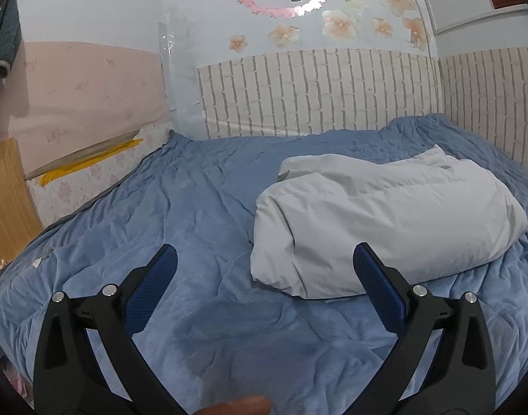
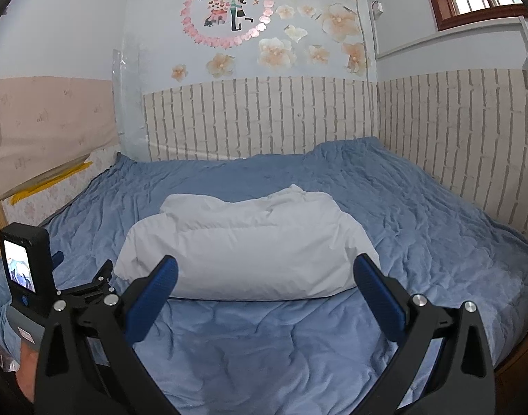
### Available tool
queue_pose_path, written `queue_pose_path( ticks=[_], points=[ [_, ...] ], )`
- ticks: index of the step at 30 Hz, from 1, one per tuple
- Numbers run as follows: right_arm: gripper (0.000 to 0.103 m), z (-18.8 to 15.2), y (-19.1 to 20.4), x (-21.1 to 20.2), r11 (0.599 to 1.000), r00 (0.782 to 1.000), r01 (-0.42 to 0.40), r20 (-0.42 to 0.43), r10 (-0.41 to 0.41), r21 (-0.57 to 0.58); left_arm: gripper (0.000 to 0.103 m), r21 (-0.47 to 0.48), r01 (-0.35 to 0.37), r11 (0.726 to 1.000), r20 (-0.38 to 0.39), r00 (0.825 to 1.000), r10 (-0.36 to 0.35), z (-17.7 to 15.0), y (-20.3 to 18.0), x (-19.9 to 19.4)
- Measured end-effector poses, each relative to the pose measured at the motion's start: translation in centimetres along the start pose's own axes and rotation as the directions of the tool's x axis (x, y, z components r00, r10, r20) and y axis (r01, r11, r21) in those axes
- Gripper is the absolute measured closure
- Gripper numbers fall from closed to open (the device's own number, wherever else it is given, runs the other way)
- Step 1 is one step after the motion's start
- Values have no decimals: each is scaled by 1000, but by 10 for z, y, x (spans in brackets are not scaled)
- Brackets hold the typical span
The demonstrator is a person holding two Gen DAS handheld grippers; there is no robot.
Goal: Fold large clothes
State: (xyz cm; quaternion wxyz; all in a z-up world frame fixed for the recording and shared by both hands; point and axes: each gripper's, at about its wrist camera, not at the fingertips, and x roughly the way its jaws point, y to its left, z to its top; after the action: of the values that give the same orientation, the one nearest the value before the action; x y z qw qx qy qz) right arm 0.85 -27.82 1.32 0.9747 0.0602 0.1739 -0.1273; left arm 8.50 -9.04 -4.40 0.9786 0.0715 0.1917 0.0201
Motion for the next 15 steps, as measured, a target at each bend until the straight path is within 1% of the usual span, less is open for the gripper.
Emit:
queue_pose_path(
  ticks=[6,11,15],
  points=[
    [2,-4,2,-1,1000,1000,8,-5,-8,-14,3,17,-6,1000,-7,1000,6,0,-3,3],
    [2,-2,-1,1,1000,1000,7,-7,-6,8,3,29,4,1000,-19,1000,-4,-1,-5,6],
    [2,-1,1,5,1000,1000,0,-13,0,18,3,-5,18,1000,-45,999,-18,-2,4,10]
  ],
)
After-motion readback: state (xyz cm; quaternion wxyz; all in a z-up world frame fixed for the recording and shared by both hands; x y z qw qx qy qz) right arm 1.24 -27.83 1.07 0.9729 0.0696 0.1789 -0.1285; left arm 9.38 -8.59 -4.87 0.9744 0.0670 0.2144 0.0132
